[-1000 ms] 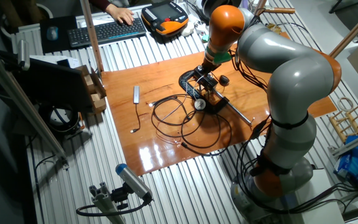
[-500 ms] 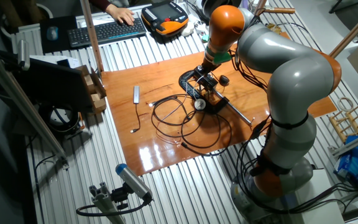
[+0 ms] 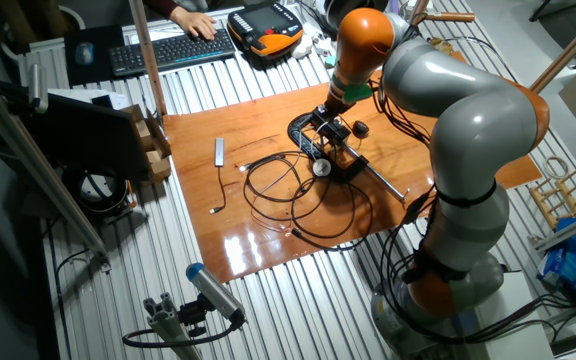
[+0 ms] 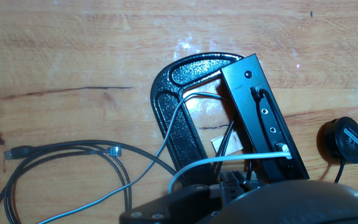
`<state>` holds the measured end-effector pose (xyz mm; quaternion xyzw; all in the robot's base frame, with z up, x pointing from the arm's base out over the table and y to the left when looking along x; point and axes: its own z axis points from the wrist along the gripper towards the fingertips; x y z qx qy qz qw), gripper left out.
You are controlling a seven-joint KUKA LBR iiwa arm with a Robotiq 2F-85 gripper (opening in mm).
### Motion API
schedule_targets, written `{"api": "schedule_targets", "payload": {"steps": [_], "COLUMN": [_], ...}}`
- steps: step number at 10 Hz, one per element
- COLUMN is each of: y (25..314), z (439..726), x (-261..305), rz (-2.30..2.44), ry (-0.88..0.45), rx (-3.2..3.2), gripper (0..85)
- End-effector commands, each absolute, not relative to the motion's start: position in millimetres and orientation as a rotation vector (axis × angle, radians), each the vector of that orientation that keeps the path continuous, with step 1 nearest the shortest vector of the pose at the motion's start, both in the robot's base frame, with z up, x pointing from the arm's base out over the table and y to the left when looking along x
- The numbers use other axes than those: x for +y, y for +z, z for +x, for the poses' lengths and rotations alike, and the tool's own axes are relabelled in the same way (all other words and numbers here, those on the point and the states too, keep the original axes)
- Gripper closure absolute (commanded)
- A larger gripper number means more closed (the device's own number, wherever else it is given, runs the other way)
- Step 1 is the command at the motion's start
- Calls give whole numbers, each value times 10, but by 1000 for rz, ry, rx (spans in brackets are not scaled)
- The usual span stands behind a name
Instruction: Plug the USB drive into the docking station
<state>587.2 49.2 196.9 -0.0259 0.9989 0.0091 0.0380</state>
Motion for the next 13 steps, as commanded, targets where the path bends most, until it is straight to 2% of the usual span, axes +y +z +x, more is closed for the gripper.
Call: {"api": "schedule_targets", "payload": {"steps": [1, 13], "y": [1971, 1962], "z": [5874, 5885], "x": [495, 496], "rz": [-80, -89], "ry": [28, 33], "rx": [3064, 3075], "gripper": [850, 850]}}
